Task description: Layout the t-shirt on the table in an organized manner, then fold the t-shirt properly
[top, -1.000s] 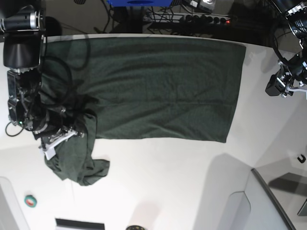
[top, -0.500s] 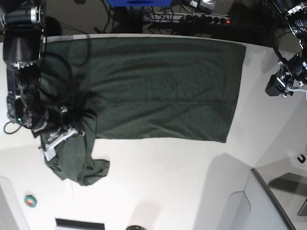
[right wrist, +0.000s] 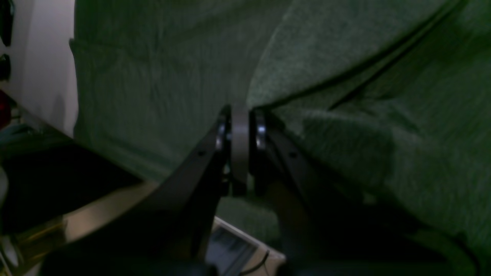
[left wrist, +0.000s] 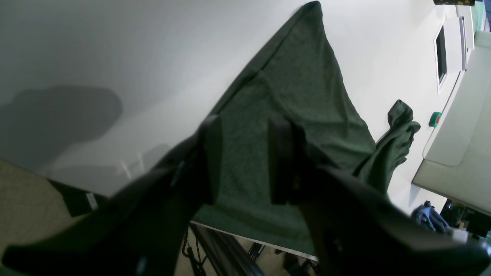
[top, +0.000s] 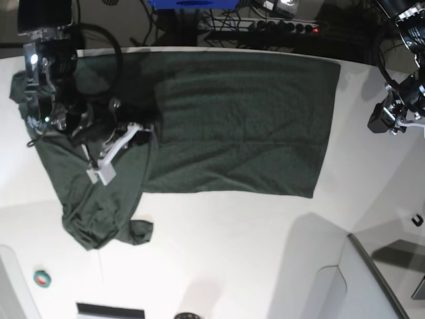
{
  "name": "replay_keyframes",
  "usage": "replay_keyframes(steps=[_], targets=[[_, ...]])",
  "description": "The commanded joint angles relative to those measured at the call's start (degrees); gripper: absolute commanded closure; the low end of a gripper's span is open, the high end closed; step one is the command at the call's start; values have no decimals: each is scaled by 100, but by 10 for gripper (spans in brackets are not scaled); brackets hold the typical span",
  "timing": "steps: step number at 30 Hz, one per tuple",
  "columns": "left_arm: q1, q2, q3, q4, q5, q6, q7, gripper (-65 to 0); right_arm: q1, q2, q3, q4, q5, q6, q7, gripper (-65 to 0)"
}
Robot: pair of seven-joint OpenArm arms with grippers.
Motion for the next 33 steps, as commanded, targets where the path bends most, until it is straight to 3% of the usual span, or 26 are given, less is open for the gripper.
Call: replay_keyframes(steps=[1, 4, 9, 14, 16, 19, 20, 23, 26, 30, 33], targets=[[-34, -116, -43, 76, -108, -12, -17, -189, -40, 54, 15, 103, 75, 40, 74, 0], [-34, -116, -43, 76, -108, -12, -17, -189, -260, 54, 15, 112, 75, 49, 74, 0], [-34, -116, -43, 76, -108, -12, -17, -189, -708, 72, 76, 305, 57, 523, 74, -2], [-34, -116, -43, 76, -108, -12, -17, -189, -1007, 72, 314, 420, 57, 523, 30, -14], [-34, -116, -34, 76, -108, -12, -17, -189, -1007, 72, 305, 411, 49, 523, 3, -89], [-87, -116, -17, 76, -108, -12, -17, -189, -937, 72, 323, 525, 66, 515, -155, -272], [-104, -116, -17, 76, -108, -12, -17, -189, -840, 72, 331, 587, 40, 506, -155, -291], [-113, -116, -43, 67, -108, -12, -17, -189, -216, 81, 358, 297, 31, 506, -120, -282], [-131, -116, -43, 67, -108, -12, -17, -189, 681, 72, 472, -811, 31, 506, -102, -282], [-113, -116, -43, 67, -108, -12, -17, -189, 1692, 72, 437, -2631, 22, 506, 417, -228], [-95, -116, -52, 67, -108, -12, -17, -189, 2017, 89, 437, -3378, 22, 506, 663, -206]])
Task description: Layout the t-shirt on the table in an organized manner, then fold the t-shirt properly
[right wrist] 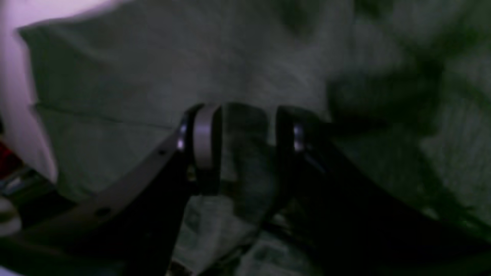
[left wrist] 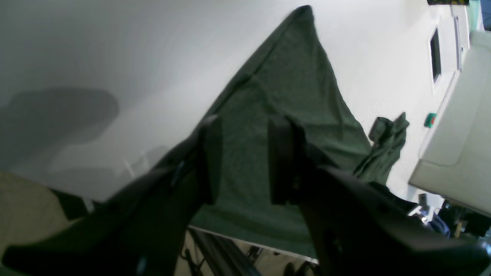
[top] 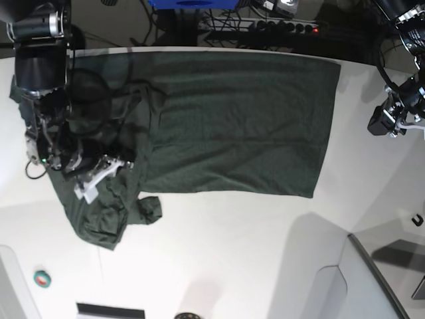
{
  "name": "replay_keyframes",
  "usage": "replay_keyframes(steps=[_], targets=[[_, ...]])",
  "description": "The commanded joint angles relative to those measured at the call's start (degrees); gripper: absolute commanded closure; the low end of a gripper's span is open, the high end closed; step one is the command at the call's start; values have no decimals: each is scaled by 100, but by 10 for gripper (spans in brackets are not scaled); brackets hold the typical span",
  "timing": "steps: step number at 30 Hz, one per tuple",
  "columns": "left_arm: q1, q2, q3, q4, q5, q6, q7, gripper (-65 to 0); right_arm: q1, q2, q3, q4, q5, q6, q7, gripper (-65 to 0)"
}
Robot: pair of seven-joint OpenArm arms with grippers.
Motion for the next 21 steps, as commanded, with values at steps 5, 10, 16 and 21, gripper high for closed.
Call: replay_keyframes(steps=[5, 10, 16, 21], targets=[[-21, -116, -43, 85, -121, -14, -17, -189, 183, 215, 13, 51, 99, 58, 211, -206], [-74, -116, -43, 85, -121, -14, -17, -189, -1, 329, 48, 350, 107, 58, 176, -207], [-83, -116, -43, 85, -121, -14, -17, -189, -151, 426, 66, 473, 107, 58, 185, -209], [-91, -116, -34, 85, -121, -14, -17, -189, -133, 408, 30, 112, 107, 58, 229, -209]])
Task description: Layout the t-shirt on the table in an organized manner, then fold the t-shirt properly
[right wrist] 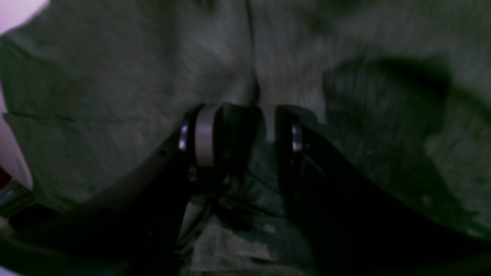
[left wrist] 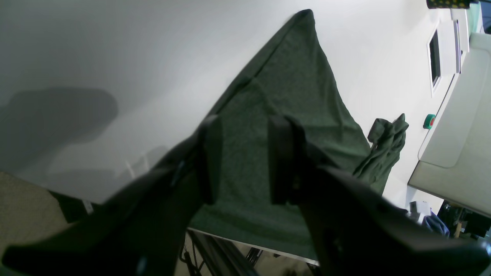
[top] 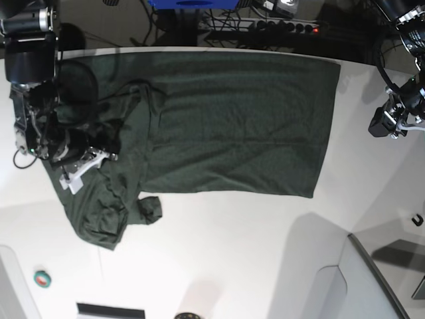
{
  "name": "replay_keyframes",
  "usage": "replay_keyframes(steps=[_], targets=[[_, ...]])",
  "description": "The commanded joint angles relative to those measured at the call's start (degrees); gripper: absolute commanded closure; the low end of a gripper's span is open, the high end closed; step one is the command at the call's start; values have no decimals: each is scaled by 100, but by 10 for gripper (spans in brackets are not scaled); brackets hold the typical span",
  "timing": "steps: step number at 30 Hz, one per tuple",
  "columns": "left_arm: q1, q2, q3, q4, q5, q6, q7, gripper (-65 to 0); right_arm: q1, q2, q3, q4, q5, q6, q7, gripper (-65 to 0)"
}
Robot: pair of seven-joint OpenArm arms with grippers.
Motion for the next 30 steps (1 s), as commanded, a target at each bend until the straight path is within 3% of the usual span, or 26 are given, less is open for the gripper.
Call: replay_keyframes(steps=[1, 15, 21, 26, 30], targets=[[-43, -116, -26, 85, -119, -14, -17, -189, 133, 50, -7, 45, -6, 49, 19, -209], [-35, -116, -26, 85, -119, -14, -17, -189, 142, -232, -16, 89, 3, 58, 10, -200], [-35, -116, -34, 85, -119, -14, -17, -189, 142, -188, 28, 97, 3, 40, 19, -207], [-43, -116, -34, 85, -119, -14, -17, -189, 142, -91, 37, 89, 3, -329, 28, -209], [-43, -116, -34, 85, -119, -14, -17, -189, 151, -47, 37, 89, 3, -347, 28, -209]])
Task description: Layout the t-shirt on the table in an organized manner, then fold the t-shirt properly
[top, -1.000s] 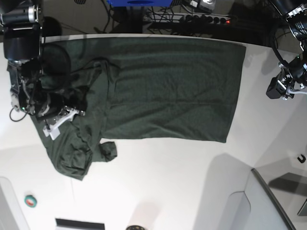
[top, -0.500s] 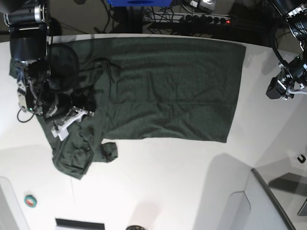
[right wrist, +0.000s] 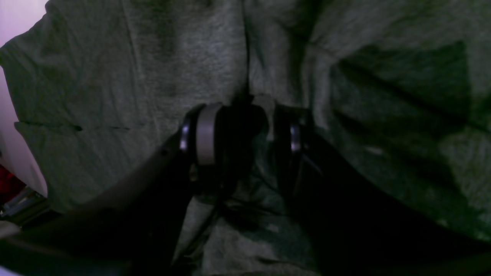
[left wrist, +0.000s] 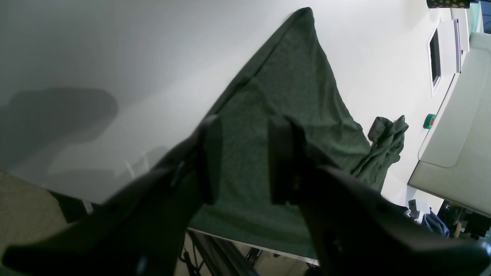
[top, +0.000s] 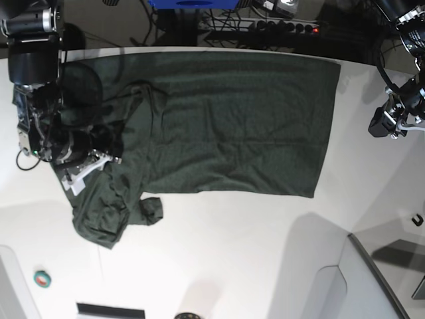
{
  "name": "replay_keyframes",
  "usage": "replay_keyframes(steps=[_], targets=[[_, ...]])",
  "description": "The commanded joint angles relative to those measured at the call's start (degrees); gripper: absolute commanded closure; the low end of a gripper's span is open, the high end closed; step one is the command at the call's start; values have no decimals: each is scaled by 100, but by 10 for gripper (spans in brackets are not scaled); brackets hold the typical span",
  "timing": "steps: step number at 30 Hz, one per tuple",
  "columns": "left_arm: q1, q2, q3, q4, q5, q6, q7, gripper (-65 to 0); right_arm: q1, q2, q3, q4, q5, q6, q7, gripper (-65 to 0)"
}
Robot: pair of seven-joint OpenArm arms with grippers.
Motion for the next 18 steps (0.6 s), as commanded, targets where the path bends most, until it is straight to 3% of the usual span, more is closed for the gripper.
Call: replay_keyframes(steps=[1, 5, 11, 18], targets=[[-43, -116, -34, 85, -116, -14, -17, -189, 116, 58, 31, 80, 22, -84, 38, -209], [-43, -116, -34, 85, -116, -14, -17, -189, 116, 49, 391, 80, 22, -313, 38, -209], [-35, -124, -34, 85, -116, -14, -17, -189, 90, 137, 945, 247, 22, -304, -23, -209], [-35, -124, -34, 85, -116, -14, -17, -189, -77, 260, 1006, 1047, 22, -348, 3, -209]])
